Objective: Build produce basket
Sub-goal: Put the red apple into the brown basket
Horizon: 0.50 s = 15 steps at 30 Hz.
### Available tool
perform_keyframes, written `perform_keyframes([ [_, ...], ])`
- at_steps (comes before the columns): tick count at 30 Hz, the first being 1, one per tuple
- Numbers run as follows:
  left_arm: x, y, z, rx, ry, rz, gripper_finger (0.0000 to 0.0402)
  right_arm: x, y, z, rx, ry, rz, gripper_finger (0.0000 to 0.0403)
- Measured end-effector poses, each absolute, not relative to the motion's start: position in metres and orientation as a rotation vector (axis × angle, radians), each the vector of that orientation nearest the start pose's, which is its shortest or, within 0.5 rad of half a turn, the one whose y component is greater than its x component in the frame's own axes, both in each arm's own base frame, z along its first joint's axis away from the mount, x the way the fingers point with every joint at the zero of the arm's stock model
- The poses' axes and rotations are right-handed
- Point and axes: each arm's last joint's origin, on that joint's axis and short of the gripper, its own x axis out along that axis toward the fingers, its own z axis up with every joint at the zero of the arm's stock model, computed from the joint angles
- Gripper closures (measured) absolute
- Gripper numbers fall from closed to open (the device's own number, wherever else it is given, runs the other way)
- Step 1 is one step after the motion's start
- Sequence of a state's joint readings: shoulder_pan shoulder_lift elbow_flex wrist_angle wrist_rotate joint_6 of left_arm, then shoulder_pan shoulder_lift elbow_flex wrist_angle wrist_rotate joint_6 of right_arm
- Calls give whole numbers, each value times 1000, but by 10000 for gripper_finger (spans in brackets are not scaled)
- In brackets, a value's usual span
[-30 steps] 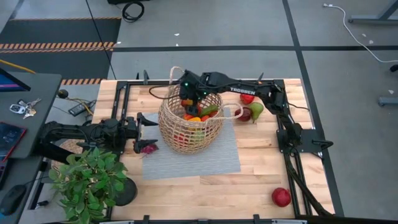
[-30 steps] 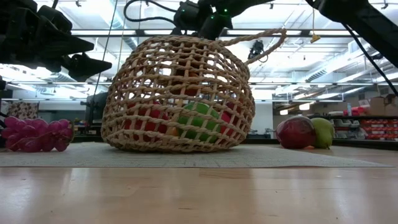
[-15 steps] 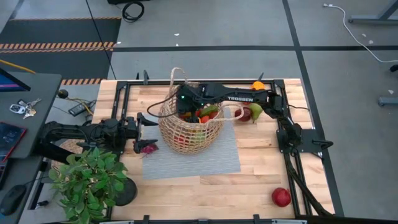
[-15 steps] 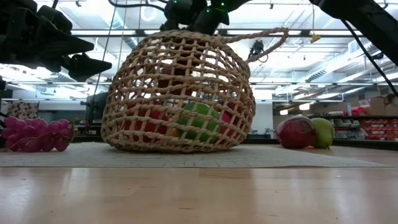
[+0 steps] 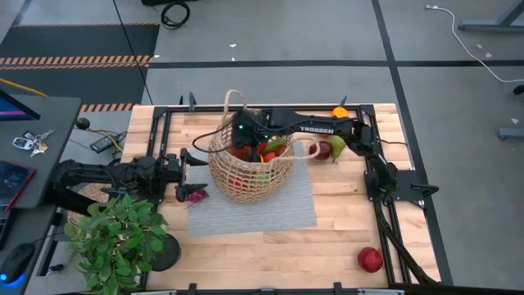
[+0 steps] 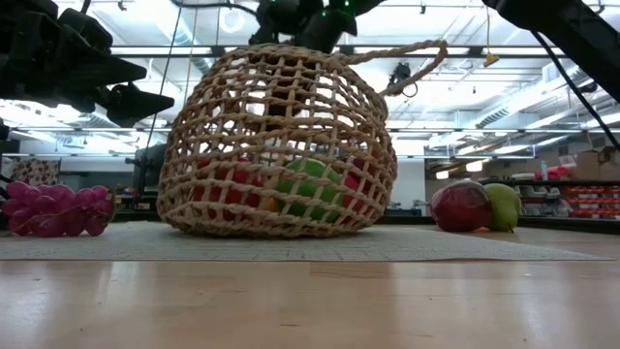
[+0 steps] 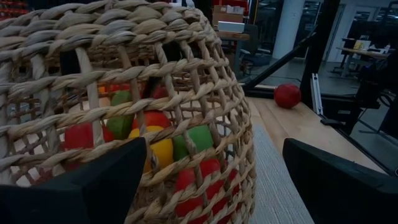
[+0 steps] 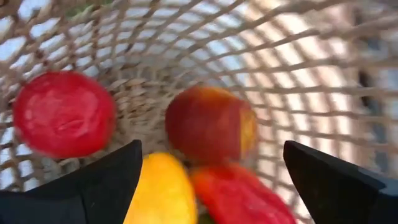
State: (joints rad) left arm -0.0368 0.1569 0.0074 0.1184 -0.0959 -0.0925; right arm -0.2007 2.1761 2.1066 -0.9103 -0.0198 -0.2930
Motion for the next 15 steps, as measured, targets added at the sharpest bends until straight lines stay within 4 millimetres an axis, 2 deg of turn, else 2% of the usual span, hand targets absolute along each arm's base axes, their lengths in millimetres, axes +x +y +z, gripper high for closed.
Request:
perform_keyframes([
  [4, 107, -1, 165, -90, 28, 61, 15, 459, -94, 315, -226, 967, -105, 4],
  [8, 107, -1, 165, -90, 28, 61, 15, 447, -92, 348, -240, 973, -131, 8],
  [15, 107, -1, 165, -90, 27, 61, 15, 405, -92, 378, -232, 1051, -259, 28],
])
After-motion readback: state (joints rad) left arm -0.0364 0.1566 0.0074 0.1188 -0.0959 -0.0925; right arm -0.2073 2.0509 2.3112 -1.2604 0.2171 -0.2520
